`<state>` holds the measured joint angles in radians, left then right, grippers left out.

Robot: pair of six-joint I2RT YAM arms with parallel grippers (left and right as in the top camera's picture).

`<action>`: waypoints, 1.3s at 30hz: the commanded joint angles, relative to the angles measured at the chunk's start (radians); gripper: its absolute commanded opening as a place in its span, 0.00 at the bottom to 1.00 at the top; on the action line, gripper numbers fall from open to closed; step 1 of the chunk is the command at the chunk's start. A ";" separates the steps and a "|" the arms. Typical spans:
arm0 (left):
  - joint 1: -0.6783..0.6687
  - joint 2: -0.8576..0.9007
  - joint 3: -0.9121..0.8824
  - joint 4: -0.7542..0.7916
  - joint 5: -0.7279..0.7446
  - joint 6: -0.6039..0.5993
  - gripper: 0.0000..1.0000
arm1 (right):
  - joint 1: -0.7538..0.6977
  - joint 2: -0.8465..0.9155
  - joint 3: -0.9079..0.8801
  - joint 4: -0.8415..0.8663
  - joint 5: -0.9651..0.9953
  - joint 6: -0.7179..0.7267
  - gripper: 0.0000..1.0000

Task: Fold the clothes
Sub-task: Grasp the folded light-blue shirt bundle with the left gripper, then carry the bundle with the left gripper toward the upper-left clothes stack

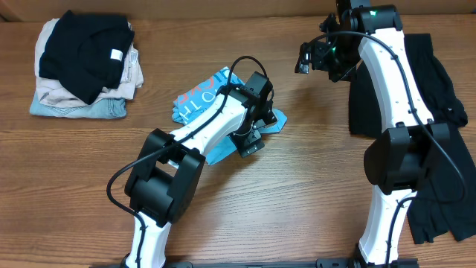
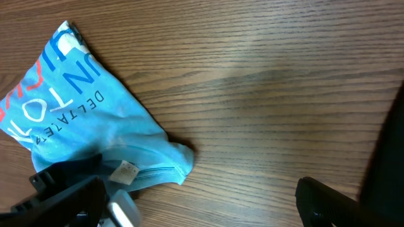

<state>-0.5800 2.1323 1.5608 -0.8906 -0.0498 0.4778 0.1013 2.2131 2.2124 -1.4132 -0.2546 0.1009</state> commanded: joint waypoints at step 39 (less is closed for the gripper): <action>0.246 0.005 0.555 -0.261 -0.383 -0.298 0.04 | -0.001 -0.019 0.022 0.018 0.032 -0.005 1.00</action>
<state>-0.3664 2.1456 1.9862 -1.1172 -0.3431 0.2058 0.1017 2.2131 2.2124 -1.3994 -0.2462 0.1001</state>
